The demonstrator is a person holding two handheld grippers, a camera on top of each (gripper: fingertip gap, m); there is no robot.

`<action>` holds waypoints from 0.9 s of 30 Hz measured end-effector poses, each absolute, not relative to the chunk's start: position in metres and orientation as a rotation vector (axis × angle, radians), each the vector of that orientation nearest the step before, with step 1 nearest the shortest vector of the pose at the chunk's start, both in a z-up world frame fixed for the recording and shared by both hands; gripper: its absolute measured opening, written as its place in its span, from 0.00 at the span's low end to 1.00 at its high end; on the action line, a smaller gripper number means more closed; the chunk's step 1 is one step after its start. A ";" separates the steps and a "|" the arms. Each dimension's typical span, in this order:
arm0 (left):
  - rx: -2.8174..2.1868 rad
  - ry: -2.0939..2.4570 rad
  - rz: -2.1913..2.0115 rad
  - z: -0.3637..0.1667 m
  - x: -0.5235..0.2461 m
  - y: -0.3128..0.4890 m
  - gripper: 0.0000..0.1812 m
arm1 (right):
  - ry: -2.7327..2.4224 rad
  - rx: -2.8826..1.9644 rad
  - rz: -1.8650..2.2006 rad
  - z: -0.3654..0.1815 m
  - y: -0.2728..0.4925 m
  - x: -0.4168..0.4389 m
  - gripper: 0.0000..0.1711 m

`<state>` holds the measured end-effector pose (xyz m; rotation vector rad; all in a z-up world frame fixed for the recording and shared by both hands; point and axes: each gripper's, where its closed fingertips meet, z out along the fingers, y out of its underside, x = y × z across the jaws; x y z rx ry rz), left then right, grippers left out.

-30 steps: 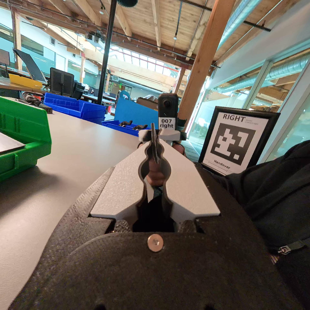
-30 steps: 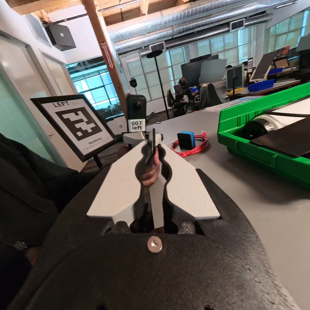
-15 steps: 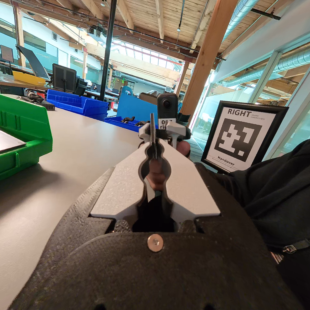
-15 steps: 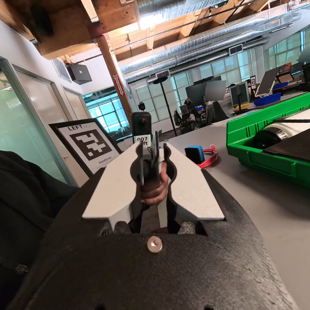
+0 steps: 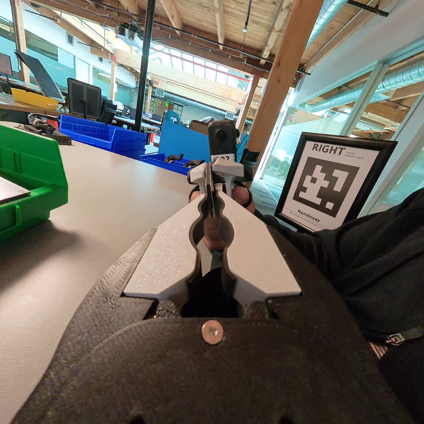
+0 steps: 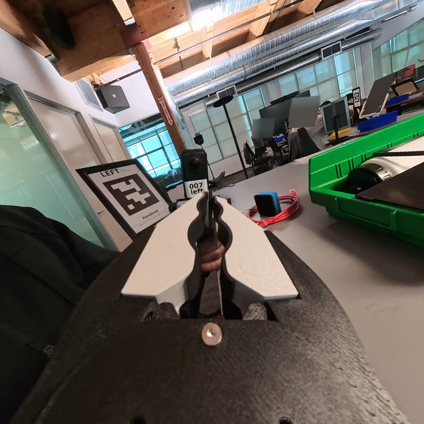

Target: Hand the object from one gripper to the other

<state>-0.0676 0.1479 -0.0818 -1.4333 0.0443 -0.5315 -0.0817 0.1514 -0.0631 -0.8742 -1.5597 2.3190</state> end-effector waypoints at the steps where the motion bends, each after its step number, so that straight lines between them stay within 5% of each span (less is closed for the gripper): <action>1: -1.423 0.037 -0.532 -0.080 -0.069 0.147 0.02 | -1.572 -0.874 2.315 -0.064 0.150 -0.081 0.03; 5: -1.374 0.008 -0.538 -0.074 -0.076 0.144 0.03 | -1.618 -0.884 2.292 -0.068 0.146 -0.082 0.03; 10: -1.373 -0.001 -0.550 -0.074 -0.077 0.144 0.02 | -1.635 -0.886 2.288 -0.070 0.144 -0.083 0.17; 13: -1.390 0.018 -0.555 -0.077 -0.073 0.145 0.02 | -1.639 -0.905 2.280 -0.071 0.144 -0.085 0.04; 20: -1.400 -0.015 -0.551 -0.078 -0.077 0.147 0.13 | -1.543 -0.915 2.358 -0.064 0.155 -0.085 0.03; 23: -1.403 -0.005 -0.552 -0.078 -0.076 0.147 0.05 | -1.560 -0.901 2.349 -0.064 0.152 -0.084 0.03; 27: -1.411 0.028 -0.549 -0.079 -0.071 0.147 0.02 | -1.587 -0.896 2.315 -0.066 0.148 -0.085 0.20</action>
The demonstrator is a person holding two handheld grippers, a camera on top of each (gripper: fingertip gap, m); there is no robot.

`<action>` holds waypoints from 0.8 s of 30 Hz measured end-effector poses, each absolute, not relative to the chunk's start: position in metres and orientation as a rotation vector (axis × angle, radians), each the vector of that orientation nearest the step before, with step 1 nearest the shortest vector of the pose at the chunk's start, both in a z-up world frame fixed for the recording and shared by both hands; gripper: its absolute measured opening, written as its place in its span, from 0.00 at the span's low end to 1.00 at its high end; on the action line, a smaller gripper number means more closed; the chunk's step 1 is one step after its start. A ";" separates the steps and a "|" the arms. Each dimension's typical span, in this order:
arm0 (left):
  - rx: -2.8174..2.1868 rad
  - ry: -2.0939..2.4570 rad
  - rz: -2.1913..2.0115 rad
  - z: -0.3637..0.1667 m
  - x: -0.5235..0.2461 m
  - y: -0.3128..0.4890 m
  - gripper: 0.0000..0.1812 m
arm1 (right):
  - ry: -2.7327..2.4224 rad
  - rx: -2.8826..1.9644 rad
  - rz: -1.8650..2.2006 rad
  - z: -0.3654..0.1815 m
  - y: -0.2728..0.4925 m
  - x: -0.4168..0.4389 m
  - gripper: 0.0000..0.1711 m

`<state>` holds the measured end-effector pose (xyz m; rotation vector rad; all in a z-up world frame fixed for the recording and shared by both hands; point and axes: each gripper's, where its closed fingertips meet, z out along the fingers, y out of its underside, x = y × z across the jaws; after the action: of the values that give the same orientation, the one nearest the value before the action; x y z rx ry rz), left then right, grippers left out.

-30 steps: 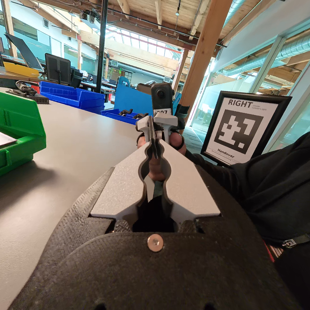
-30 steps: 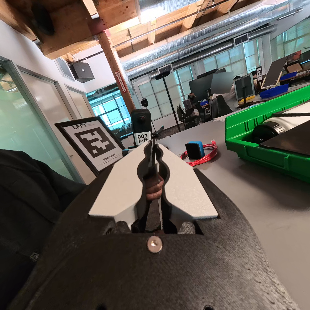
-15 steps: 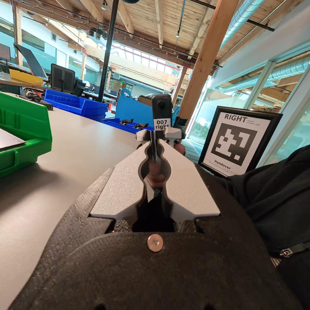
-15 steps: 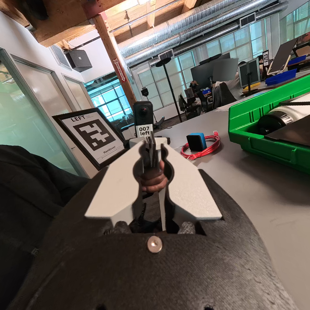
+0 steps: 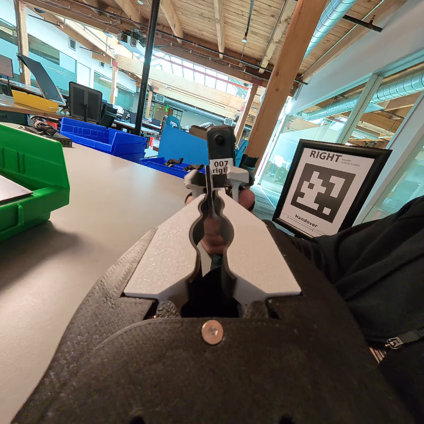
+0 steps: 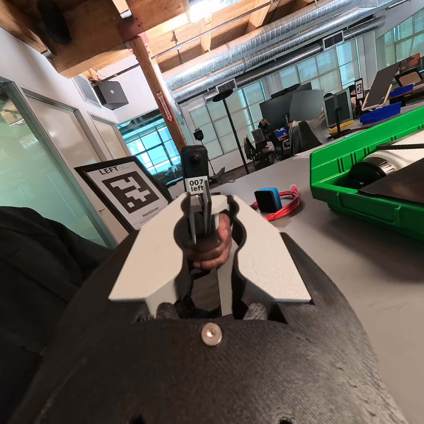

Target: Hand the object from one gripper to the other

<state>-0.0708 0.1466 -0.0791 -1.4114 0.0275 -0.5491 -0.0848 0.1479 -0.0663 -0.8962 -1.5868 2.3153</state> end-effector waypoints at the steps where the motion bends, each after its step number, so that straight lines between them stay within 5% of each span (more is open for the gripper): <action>1: -1.420 0.042 -0.552 -0.080 -0.068 0.147 0.02 | -1.593 -0.895 2.314 -0.067 0.147 -0.085 0.21; 6: -1.459 0.070 -0.534 -0.086 -0.062 0.150 0.03 | -1.625 -0.885 2.308 -0.068 0.144 -0.083 0.02; 12: -1.479 0.056 -0.530 -0.088 -0.063 0.152 0.16 | -1.574 -0.896 2.339 -0.065 0.150 -0.084 0.01; 17: -1.484 0.062 -0.515 -0.089 -0.063 0.153 0.03 | -1.621 -0.873 2.308 -0.068 0.142 -0.083 0.04; 19: -1.472 0.070 -0.533 -0.087 -0.062 0.151 0.02 | -1.626 -0.874 2.300 -0.069 0.142 -0.083 0.13; 24: -1.485 0.089 -0.532 -0.089 -0.059 0.152 0.02 | -1.629 -0.861 2.310 -0.068 0.141 -0.081 0.03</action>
<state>-0.0586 0.1517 -0.0890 -1.4848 0.0885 -0.5319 -0.0814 0.1412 -0.0679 -0.8607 -1.6295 2.3096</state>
